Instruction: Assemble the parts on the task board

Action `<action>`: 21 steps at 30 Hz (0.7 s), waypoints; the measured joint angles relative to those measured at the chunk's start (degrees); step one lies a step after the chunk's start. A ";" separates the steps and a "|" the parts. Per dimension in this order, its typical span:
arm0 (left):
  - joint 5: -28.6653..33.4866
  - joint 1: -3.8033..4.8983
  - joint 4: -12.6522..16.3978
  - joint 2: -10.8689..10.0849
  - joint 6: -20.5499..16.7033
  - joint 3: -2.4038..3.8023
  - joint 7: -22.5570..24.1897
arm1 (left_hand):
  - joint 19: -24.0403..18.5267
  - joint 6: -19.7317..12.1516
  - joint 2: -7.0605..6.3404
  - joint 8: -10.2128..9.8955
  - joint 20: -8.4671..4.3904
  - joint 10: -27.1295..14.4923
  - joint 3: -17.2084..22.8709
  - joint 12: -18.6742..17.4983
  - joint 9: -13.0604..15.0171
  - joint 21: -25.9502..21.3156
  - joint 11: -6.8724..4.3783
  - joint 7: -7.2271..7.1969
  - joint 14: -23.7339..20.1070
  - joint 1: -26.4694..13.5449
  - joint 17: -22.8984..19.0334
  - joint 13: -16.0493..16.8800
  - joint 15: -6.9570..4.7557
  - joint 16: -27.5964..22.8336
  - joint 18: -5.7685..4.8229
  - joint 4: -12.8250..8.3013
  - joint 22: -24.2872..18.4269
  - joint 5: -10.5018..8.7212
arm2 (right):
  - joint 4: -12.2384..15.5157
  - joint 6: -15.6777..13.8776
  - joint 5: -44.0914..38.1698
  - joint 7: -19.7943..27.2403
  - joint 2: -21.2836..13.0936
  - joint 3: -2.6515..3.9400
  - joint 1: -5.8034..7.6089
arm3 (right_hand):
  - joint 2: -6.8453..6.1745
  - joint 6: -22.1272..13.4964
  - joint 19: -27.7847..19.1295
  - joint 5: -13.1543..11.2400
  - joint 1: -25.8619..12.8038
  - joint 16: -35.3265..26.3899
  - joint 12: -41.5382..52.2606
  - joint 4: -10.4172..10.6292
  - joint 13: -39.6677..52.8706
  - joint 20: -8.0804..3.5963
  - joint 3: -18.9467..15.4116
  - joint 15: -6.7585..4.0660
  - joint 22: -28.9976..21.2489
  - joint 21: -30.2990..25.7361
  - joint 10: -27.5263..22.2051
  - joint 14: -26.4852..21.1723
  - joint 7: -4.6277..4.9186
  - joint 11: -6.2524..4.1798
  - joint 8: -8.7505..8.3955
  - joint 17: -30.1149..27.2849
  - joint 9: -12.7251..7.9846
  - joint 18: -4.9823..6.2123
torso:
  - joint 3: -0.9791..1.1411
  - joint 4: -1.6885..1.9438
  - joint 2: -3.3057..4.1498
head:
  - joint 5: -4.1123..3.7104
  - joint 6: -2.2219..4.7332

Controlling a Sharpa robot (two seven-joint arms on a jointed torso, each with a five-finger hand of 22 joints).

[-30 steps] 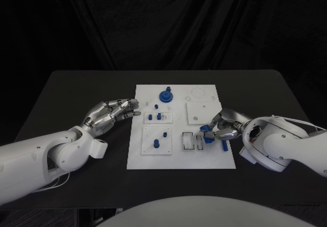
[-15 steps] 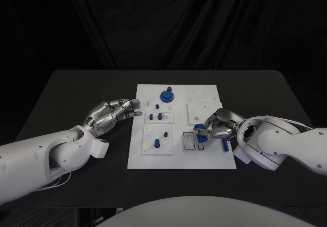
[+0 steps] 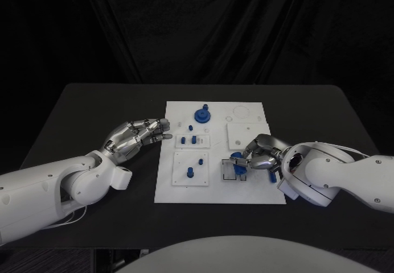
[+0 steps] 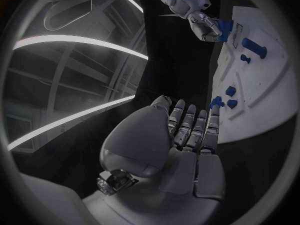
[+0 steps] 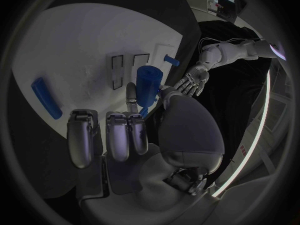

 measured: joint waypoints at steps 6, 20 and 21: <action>0.00 -0.01 -0.08 -0.03 0.08 0.00 0.00 | 0.00 0.00 0.00 0.00 0.00 0.00 0.00 0.00 0.00 0.00 0.00 0.00 0.00 0.00 0.05 0.00 0.00 0.00 0.00 0.00 0.00 0.00 | -0.26 0.47 -0.60 -0.29 0.38 0.00 -0.09 | 0.46 0.00 0.00 -1.73 -0.46 0.00 0.00 0.00 0.00 0.00 0.00 0.00 0.00 -0.22 -0.01 0.00 0.00 0.01 -0.74 0.00 0.18 -0.01 | 0.00 -0.07 0.02 | 0.22 0.00; -0.01 -0.12 -0.34 0.19 0.32 0.00 -0.04 | 0.00 0.00 0.00 -0.01 0.00 0.00 -0.01 0.00 0.00 0.00 0.00 0.00 0.00 0.00 0.05 0.00 0.00 0.00 0.00 0.00 0.00 0.00 | -1.14 2.19 -1.51 -1.21 1.04 0.01 -0.30 | 3.34 -0.16 -0.01 -9.96 -7.85 0.00 0.00 -1.51 -0.01 0.42 -3.32 0.81 -0.01 -0.70 0.00 -0.03 0.17 0.82 -3.38 0.00 -0.26 0.00 | 0.07 -0.10 -0.01 | 0.38 0.00; -0.01 -0.14 -0.35 0.19 0.34 0.00 -0.05 | 0.00 0.00 0.00 0.00 0.00 0.00 -0.01 0.00 0.00 0.00 0.00 0.00 0.00 0.00 0.05 0.00 0.00 0.00 0.00 0.00 0.00 0.00 | -1.17 2.37 -1.57 -1.29 1.10 0.01 -0.30 | 3.41 -0.17 -0.01 -10.55 -8.49 0.00 0.00 -1.49 -0.01 0.42 -3.82 0.81 -0.01 -0.70 0.00 -0.03 0.18 0.82 -3.57 0.00 -0.26 0.01 | 0.07 -0.10 -0.01 | 0.38 0.00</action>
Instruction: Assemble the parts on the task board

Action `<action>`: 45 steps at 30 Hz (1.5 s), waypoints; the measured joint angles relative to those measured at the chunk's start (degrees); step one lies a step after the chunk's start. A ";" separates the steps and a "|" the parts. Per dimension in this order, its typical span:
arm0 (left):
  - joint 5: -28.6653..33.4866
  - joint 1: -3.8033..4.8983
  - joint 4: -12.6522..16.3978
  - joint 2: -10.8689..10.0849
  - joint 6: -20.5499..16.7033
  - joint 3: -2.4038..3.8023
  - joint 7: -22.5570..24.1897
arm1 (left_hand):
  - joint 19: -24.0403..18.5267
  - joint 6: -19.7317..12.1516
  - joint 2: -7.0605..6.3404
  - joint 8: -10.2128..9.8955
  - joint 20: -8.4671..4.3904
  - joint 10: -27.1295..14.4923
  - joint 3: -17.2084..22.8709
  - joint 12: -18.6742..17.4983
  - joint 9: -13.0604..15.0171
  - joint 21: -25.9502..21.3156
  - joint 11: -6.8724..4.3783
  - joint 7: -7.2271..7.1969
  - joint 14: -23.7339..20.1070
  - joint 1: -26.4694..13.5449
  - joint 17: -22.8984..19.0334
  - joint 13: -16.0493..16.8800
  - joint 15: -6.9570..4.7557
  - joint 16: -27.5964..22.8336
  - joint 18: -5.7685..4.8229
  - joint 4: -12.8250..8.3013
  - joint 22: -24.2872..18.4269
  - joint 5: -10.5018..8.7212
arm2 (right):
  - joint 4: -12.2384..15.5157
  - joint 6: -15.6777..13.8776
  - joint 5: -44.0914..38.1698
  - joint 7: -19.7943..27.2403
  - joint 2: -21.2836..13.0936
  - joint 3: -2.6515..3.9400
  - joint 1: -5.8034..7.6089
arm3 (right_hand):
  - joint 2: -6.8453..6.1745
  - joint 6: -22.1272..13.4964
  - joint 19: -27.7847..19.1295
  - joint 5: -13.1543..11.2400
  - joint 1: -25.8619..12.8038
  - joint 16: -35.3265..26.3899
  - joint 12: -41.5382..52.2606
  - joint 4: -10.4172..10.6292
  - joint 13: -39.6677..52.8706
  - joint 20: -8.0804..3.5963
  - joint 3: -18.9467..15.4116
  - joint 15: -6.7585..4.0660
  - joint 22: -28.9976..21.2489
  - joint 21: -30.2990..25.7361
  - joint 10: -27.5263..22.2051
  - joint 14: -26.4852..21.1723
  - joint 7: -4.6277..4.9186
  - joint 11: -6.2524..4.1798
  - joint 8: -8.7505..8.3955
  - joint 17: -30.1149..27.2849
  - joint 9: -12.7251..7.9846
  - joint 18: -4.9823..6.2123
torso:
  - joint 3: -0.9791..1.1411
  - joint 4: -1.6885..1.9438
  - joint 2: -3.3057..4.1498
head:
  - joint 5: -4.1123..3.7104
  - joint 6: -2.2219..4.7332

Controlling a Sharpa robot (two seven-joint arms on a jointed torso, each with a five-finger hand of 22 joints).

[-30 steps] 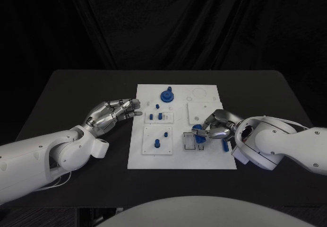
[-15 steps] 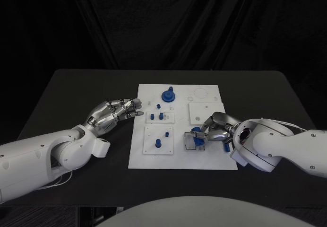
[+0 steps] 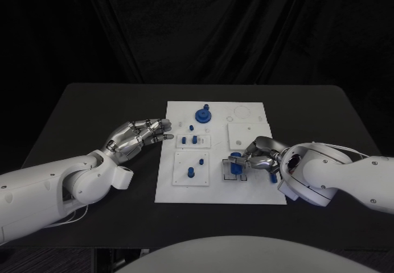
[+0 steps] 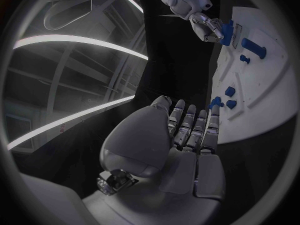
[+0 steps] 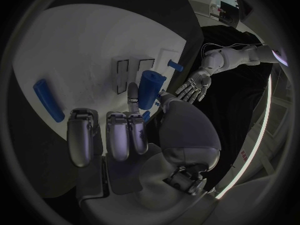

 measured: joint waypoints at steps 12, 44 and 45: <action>0.00 -0.19 -0.10 0.06 0.22 0.00 -0.04 | 0.00 0.00 0.00 0.00 0.00 0.00 0.16 0.00 0.00 0.00 0.00 0.00 0.21 0.00 -0.01 0.00 0.21 0.23 -0.95 -0.16 0.00 0.00 | -0.17 1.73 -0.34 -0.69 0.16 0.00 -0.15 | 0.08 0.21 -0.21 -1.34 -0.81 0.00 0.00 0.00 -0.01 0.20 -0.74 0.00 0.00 -0.22 0.00 0.00 0.21 0.00 -0.42 0.00 -0.06 0.00 | 0.04 0.00 -0.03 | 0.10 0.00; -0.01 -0.61 -0.12 -0.36 0.41 0.00 -0.13 | 0.00 0.00 0.00 0.00 0.00 0.00 0.32 0.00 0.01 0.00 0.00 0.00 0.20 0.00 0.04 0.00 0.21 0.22 -0.93 0.01 0.00 0.00 | 4.00 -13.30 -23.00 14.58 -5.68 -0.02 -0.61 | -5.74 -8.28 0.00 -2.07 18.27 0.00 0.00 -0.05 0.03 1.64 -5.23 1.64 -0.01 -1.08 -0.01 -0.01 2.76 2.06 -2.59 0.00 -0.13 0.00 | 0.04 -0.07 -0.07 | 0.40 -0.01; -0.01 -0.61 -0.12 -0.35 0.41 0.00 -0.13 | 0.00 0.00 0.00 0.00 0.00 0.00 0.32 0.00 0.01 0.00 0.00 0.00 0.21 0.00 0.04 0.00 0.21 0.22 -0.93 0.01 0.00 0.00 | 4.04 -13.30 -23.96 14.58 -5.70 -0.02 -0.75 | -5.75 -9.51 0.00 -2.44 19.03 0.00 0.00 -0.02 0.03 1.64 -5.31 1.64 -0.02 -1.31 -0.01 -0.01 2.92 2.06 -2.69 0.00 -0.27 0.00 | 0.05 -0.07 -0.07 | 0.37 -0.01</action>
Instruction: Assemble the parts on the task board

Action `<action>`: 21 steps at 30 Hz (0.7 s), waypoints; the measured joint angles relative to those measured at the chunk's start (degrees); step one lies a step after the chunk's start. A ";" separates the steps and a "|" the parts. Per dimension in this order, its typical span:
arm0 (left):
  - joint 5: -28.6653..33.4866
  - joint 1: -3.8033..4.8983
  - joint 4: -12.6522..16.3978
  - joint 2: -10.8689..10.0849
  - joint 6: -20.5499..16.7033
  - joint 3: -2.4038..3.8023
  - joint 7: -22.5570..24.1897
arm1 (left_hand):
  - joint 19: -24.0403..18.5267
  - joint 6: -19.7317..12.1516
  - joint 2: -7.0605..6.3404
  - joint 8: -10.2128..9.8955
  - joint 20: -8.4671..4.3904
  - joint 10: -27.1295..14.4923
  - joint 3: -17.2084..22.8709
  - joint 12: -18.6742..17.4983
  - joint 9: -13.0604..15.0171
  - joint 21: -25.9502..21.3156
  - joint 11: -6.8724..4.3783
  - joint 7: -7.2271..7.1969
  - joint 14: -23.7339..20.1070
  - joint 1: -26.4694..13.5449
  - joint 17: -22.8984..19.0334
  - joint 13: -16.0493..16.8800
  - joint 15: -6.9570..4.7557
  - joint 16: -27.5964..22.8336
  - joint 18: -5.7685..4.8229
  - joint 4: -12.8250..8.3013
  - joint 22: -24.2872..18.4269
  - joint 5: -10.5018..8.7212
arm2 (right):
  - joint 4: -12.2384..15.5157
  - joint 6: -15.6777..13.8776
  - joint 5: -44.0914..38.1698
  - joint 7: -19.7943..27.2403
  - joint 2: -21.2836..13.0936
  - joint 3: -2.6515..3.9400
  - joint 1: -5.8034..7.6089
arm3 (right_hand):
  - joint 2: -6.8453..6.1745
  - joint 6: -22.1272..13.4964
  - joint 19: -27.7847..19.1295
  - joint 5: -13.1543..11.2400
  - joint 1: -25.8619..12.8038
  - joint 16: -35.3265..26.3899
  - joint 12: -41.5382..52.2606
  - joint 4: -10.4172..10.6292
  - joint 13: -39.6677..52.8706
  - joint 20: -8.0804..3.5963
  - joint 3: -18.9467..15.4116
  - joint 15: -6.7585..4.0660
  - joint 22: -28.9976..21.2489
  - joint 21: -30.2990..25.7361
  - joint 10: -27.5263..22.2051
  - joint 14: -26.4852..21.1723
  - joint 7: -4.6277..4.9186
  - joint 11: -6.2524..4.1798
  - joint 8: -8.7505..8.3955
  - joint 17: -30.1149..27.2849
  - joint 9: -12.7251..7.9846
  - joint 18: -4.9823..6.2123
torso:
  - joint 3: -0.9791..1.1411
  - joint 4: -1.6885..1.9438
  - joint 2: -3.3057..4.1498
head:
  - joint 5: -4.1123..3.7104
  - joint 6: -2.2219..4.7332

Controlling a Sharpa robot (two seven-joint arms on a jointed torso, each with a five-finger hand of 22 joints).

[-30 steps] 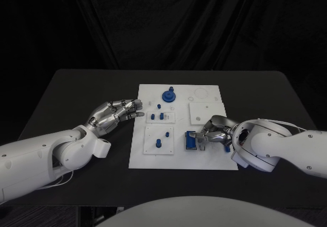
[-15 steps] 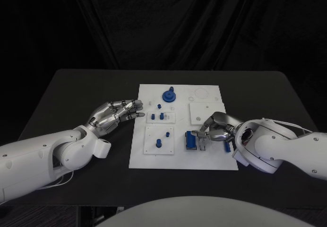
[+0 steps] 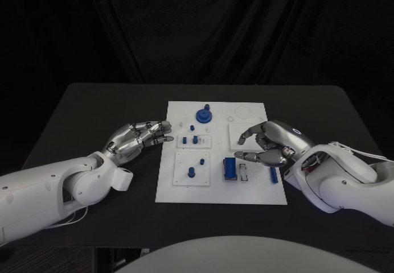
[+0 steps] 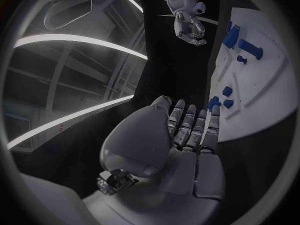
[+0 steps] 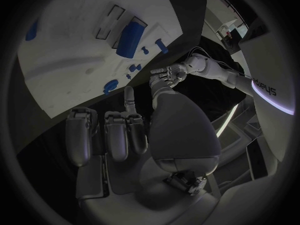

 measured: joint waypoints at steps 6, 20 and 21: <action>0.00 -0.04 -0.01 0.02 0.00 0.00 -0.01 | 0.00 0.00 0.00 0.00 0.00 0.00 0.00 0.00 0.00 0.00 0.00 0.00 0.00 0.00 0.00 0.00 0.00 0.00 0.00 0.00 0.00 0.00 | -0.05 1.01 -5.53 -0.87 0.39 -0.03 -1.34 | -0.81 -7.85 0.00 -0.89 4.05 0.00 0.00 0.00 0.00 0.00 -0.82 0.00 0.00 -1.58 0.00 0.00 0.69 0.00 0.00 0.00 -0.86 0.00 | 0.02 -0.01 -0.01 | 0.18 0.00; 0.00 -0.11 -0.01 -0.20 0.03 0.00 -0.09 | 0.00 0.00 0.00 0.00 0.00 0.00 0.16 0.00 0.00 0.00 0.00 0.00 0.00 0.00 -0.01 0.00 0.00 0.00 0.01 -0.16 0.00 0.00 | -1.05 3.72 -15.11 -4.18 1.86 -0.04 -4.52 | -1.69 -14.76 -0.12 -2.75 6.28 0.00 0.00 0.14 -0.01 0.12 -1.73 0.03 -0.01 -2.09 -0.18 0.03 1.27 0.24 0.22 0.00 -4.33 0.00 | -0.03 0.07 0.07 | 0.09 0.00; 0.00 -0.11 -0.01 -0.20 0.04 0.00 -0.10 | 0.00 0.00 0.00 0.00 0.00 0.00 0.16 0.00 0.00 0.00 0.00 0.00 0.00 0.00 -0.01 0.00 0.00 0.00 0.01 -0.16 0.00 0.00 | -1.13 3.81 -15.49 -4.35 1.96 -0.04 -4.73 | -1.72 -14.88 -0.21 -2.94 6.25 0.00 0.00 0.18 -0.01 0.21 -1.77 0.16 -0.01 -2.09 -0.01 0.16 1.40 0.40 0.42 0.00 -4.50 0.00 | -0.02 0.07 0.10 | 0.08 0.00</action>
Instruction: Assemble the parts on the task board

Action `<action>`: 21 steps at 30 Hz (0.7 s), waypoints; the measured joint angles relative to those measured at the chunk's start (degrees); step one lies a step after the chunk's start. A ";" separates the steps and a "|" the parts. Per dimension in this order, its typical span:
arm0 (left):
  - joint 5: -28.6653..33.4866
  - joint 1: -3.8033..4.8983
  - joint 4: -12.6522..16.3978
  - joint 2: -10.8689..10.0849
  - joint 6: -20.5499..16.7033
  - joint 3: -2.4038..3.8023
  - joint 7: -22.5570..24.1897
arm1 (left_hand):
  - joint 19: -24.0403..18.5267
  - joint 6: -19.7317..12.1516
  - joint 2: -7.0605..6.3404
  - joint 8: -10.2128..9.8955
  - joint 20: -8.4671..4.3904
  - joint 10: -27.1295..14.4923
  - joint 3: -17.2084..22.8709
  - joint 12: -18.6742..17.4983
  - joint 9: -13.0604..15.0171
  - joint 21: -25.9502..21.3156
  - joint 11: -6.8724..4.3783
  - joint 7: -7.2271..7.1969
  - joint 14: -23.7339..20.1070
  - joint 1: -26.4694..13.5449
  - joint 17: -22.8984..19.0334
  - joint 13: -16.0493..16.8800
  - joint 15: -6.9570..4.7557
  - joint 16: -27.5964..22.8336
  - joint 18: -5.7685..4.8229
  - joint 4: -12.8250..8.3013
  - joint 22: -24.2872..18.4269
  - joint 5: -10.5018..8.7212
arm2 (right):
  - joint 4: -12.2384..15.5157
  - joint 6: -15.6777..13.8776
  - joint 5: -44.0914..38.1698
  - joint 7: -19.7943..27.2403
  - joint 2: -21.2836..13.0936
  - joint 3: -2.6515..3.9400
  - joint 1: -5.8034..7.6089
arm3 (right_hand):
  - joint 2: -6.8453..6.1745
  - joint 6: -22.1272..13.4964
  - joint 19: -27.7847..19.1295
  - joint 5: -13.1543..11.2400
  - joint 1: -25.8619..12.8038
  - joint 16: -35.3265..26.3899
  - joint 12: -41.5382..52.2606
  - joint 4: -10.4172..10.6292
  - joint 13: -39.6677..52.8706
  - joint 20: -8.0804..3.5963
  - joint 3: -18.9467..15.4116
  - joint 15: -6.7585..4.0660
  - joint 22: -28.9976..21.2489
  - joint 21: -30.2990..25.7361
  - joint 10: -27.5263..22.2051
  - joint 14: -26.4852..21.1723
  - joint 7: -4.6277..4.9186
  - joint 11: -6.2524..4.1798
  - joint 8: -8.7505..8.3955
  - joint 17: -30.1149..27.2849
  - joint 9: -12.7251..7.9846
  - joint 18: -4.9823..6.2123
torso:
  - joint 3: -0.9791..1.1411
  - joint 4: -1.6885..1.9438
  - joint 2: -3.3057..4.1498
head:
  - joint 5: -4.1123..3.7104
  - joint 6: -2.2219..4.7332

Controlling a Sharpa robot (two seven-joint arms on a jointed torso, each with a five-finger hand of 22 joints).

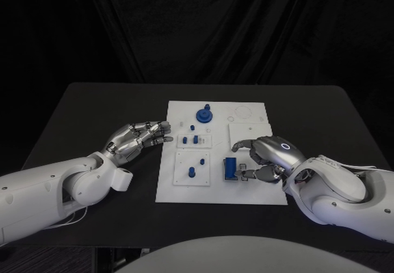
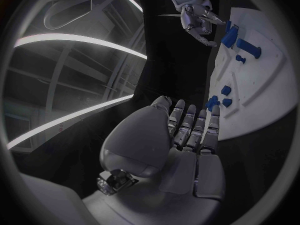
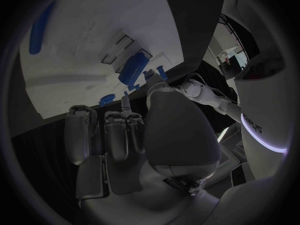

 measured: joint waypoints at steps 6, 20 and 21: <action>0.00 -0.02 0.02 -0.03 0.04 0.00 -0.08 | 0.00 0.00 0.00 0.00 0.00 0.00 0.00 0.00 0.00 0.00 0.00 0.00 0.00 0.00 0.00 0.00 0.00 0.00 0.00 0.00 0.00 0.00 | -0.53 0.40 -1.63 -1.12 0.60 0.01 -1.31 | -1.08 -1.21 0.07 -1.86 -2.45 0.00 0.00 0.06 0.00 0.48 -0.73 0.69 0.00 -0.28 -0.03 0.03 0.80 0.78 0.78 0.00 -1.45 0.00 | 0.01 0.00 0.07 | -0.13 0.00; -0.01 -0.09 0.05 -0.23 0.37 0.00 -0.43 | 0.00 0.00 0.00 0.00 0.00 0.00 0.16 0.00 0.00 0.00 0.00 0.00 0.00 0.00 -0.01 0.00 0.00 0.23 0.00 0.16 0.00 0.00 | -1.44 0.60 -4.54 -3.45 1.99 0.01 -2.59 | -1.72 -2.02 0.21 -3.99 -4.16 0.00 0.00 0.08 -0.01 0.62 -1.34 0.86 0.04 -0.83 0.01 -0.15 0.79 0.81 2.82 0.00 -2.18 0.93 | 0.02 -0.10 0.01 | -0.01 0.00; -0.01 -0.09 0.05 -0.24 0.38 0.00 -0.45 | 0.00 0.00 0.00 0.00 0.00 0.00 0.16 0.00 0.00 0.00 0.00 0.00 0.00 0.00 -0.01 0.00 0.00 0.23 0.00 0.16 0.00 0.00 | -1.48 0.59 -4.68 -3.58 2.06 0.01 -2.60 | -1.72 -2.02 0.21 -3.99 -4.16 0.00 0.00 0.08 -0.01 0.62 -1.34 0.86 0.04 -1.05 0.01 -0.15 0.79 0.81 2.88 0.00 -2.22 0.93 | 0.02 -0.10 0.01 | 0.02 0.00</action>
